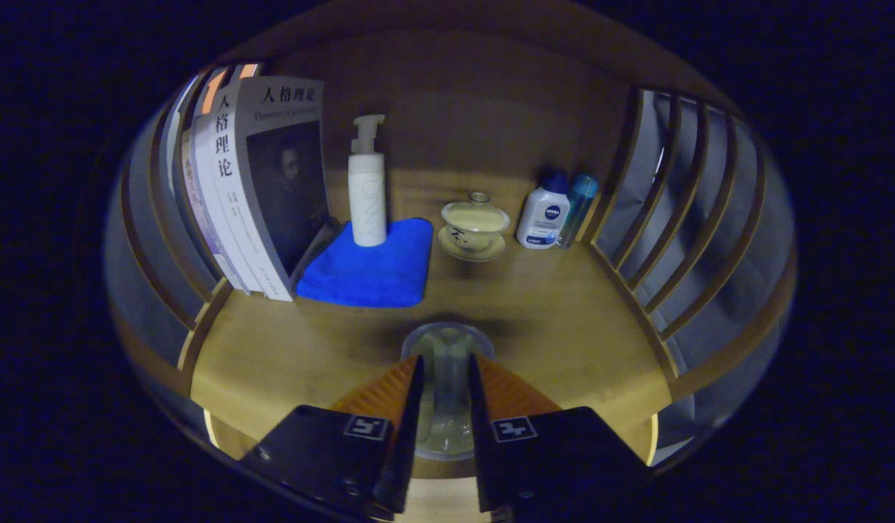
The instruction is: Pull open the drawer, take out the items inside it, and place them on the countertop above the cabinet.
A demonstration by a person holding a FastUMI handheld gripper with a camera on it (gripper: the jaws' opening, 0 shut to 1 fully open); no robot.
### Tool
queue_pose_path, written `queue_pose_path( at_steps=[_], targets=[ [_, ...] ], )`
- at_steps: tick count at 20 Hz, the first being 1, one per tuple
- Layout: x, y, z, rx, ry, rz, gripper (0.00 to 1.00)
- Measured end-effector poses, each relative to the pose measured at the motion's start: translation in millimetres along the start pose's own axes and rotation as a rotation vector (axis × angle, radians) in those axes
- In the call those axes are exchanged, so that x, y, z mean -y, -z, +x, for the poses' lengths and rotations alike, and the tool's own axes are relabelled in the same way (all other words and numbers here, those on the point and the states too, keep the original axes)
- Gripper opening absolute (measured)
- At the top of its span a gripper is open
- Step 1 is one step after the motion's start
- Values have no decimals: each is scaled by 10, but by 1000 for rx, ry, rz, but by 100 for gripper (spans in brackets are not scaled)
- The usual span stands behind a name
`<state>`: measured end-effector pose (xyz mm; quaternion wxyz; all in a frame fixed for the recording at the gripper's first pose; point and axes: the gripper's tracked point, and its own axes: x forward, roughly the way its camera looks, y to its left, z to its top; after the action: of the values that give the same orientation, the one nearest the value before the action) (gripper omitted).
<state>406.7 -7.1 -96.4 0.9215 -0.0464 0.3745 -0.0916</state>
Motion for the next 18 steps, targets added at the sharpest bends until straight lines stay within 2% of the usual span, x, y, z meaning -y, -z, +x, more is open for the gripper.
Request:
queue_pose_path(
  at_steps=[3, 8, 18],
  targets=[
    [49, -57, -147, 42, 14, -31, 70],
    [-37, -46, -453, 61, -25, -31, 70],
    [-166, 365, -1124, 93, -125, -85, 70]
  ],
)
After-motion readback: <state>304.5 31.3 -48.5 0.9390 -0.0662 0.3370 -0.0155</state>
